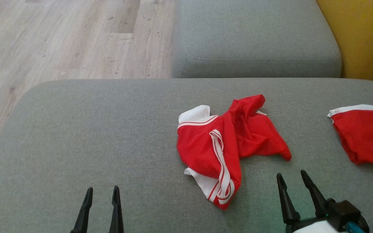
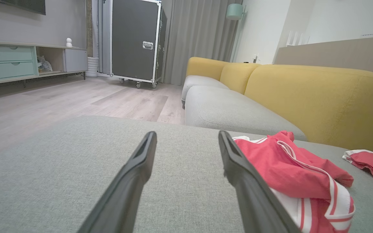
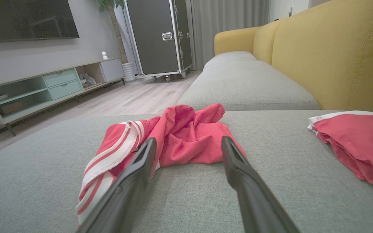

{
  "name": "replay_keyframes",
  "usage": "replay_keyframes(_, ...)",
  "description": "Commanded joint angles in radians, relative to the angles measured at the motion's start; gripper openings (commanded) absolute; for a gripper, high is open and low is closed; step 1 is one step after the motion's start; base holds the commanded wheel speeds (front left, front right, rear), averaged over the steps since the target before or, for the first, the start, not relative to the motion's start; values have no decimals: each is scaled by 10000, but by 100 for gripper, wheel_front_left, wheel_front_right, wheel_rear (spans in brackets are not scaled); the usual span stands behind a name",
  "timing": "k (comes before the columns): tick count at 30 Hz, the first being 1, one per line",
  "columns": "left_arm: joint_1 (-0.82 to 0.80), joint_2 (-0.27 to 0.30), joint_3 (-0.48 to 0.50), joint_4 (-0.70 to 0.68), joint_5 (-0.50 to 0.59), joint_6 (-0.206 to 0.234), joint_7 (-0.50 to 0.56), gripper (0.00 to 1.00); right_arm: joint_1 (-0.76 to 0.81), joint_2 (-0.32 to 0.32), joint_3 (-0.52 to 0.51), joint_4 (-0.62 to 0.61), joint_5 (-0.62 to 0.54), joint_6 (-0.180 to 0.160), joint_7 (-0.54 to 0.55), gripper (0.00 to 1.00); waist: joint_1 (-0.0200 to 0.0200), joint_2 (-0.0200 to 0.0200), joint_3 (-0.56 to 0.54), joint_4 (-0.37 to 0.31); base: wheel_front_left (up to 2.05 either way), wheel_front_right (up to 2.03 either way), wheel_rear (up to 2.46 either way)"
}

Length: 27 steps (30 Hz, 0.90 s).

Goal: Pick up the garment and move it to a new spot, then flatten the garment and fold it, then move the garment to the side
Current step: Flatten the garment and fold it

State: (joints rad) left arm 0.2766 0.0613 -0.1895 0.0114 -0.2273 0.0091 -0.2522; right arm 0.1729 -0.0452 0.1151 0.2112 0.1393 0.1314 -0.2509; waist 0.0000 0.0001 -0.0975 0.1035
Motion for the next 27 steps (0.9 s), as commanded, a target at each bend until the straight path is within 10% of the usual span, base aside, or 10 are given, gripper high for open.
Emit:
replay_keyframes(1,-337,-108,359,-352,99,42,-95,100,-360,-51,235,-279,-67,-7,-109,100,0,-1,9,-15,0,0,0)
replay_keyframes(27,-6144,-110,-2500,3317,-1168,-633,1562,100,-1636,-78,578,-589,-403,-7,-109,100,0,-1,2713,-2565,0,0,0)
